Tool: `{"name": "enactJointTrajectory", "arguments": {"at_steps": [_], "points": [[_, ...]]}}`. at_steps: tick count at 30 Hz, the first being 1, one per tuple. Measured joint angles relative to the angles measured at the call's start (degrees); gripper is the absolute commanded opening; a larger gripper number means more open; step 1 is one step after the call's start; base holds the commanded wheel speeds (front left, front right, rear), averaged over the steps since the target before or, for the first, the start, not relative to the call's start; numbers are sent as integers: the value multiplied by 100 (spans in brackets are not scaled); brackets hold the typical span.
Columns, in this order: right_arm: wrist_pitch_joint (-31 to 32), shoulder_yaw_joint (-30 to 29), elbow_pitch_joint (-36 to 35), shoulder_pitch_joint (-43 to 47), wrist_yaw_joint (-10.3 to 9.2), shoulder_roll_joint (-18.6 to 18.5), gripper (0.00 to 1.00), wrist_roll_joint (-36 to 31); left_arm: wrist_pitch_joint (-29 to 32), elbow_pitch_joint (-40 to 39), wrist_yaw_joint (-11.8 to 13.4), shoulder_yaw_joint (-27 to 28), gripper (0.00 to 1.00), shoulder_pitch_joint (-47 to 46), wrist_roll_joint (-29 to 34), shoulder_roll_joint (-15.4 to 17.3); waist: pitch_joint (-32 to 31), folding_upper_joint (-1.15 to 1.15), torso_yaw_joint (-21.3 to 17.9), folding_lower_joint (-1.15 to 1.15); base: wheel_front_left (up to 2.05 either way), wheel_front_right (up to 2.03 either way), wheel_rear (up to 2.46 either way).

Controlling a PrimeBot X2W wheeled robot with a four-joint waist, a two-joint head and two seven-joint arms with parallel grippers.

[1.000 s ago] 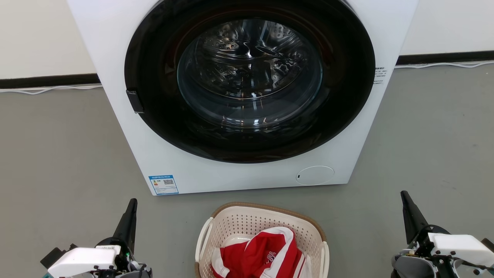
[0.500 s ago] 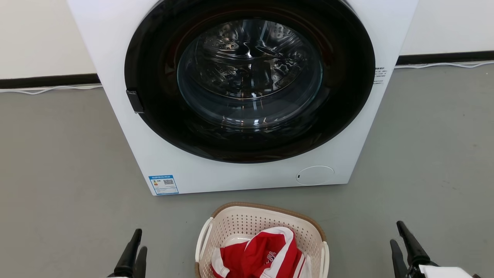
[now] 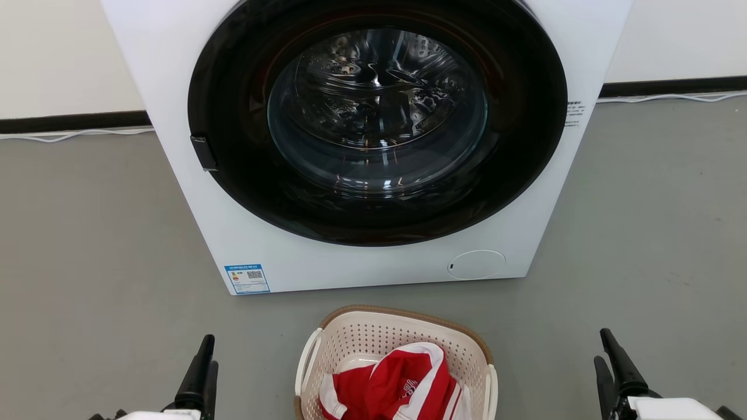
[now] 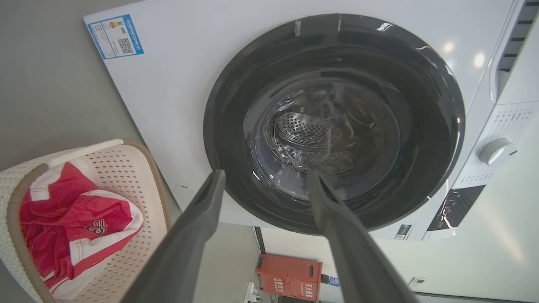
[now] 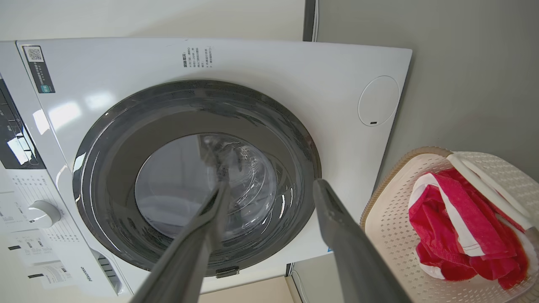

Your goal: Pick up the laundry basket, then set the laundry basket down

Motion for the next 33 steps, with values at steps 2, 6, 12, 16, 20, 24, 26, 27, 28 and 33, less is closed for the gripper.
{"name": "enactJointTrajectory", "arguments": {"at_steps": [2,6,12,16,20,24,26,27,28,33], "points": [[-27,4,-54,0,1,-1,100,-140,-19,-65,33,-18,100,0,170,1,2,0,-1,0,0,0,0],[-91,16,-113,0,1,-1,100,-454,-97,-189,85,-45,100,0,488,2,8,0,-3,-1,0,0,0],[-196,77,-259,0,1,-2,100,-929,-197,-354,145,-113,100,1,1069,11,19,0,-3,-1,0,0,0],[-255,100,-350,1,1,-2,100,-1311,-259,-456,192,-200,100,1,1538,16,23,0,-2,-1,0,0,0],[-324,116,-454,1,1,-3,100,-1605,-302,-514,235,-255,100,2,1894,19,24,0,-2,-1,0,0,0],[-377,146,-528,2,1,-5,100,-1958,-354,-598,346,-337,100,2,2345,34,26,0,-3,-1,0,0,0],[-390,170,-589,3,1,-7,100,-2147,-403,-636,411,-399,100,3,2533,52,26,0,-3,-1,0,0,0],[-430,185,-610,3,1,-7,100,-2230,-404,-649,441,-425,100,3,2649,60,26,0,-3,-1,0,0,0],[-433,213,-627,4,1,-8,100,-2386,-452,-670,509,-479,100,3,2829,82,26,0,-3,-1,0,0,0],[-533,275,-694,8,1,-9,100,-2774,-524,-727,691,-633,100,4,3234,165,27,0,-4,-1,0,0,0]]}}
